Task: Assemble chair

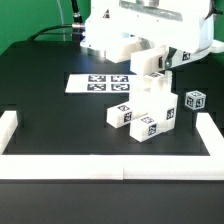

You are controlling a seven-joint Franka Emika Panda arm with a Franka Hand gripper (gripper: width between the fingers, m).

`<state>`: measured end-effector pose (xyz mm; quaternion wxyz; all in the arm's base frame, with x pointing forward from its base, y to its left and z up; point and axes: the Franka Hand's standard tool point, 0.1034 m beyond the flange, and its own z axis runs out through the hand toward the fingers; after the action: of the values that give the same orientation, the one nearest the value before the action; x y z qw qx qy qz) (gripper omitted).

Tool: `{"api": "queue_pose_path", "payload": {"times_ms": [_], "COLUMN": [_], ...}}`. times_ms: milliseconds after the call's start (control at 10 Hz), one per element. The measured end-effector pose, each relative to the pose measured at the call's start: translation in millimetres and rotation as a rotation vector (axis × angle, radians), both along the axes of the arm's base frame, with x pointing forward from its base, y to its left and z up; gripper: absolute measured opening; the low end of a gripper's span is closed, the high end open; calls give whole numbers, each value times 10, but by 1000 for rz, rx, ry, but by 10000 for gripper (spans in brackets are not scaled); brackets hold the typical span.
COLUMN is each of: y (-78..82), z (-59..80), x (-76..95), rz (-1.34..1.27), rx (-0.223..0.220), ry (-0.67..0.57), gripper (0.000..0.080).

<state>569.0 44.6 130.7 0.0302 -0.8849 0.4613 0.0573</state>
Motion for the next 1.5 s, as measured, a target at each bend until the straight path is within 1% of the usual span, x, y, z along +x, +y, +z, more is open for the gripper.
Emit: {"api": "queue_pose_path", "payload": {"times_ms": [300,500,800,1300,1500], "y": [-1,-1,50,44,39], "z": [-21,-79,-113,-143,-193], "x": [-6,-9,22,11,-1], "rz": [0,19,34,33,33], "rx": [-1,-3,-5,-7,-9], "ry": [3,8,11,16,21], "gripper": [288,288,288,288,288]}}
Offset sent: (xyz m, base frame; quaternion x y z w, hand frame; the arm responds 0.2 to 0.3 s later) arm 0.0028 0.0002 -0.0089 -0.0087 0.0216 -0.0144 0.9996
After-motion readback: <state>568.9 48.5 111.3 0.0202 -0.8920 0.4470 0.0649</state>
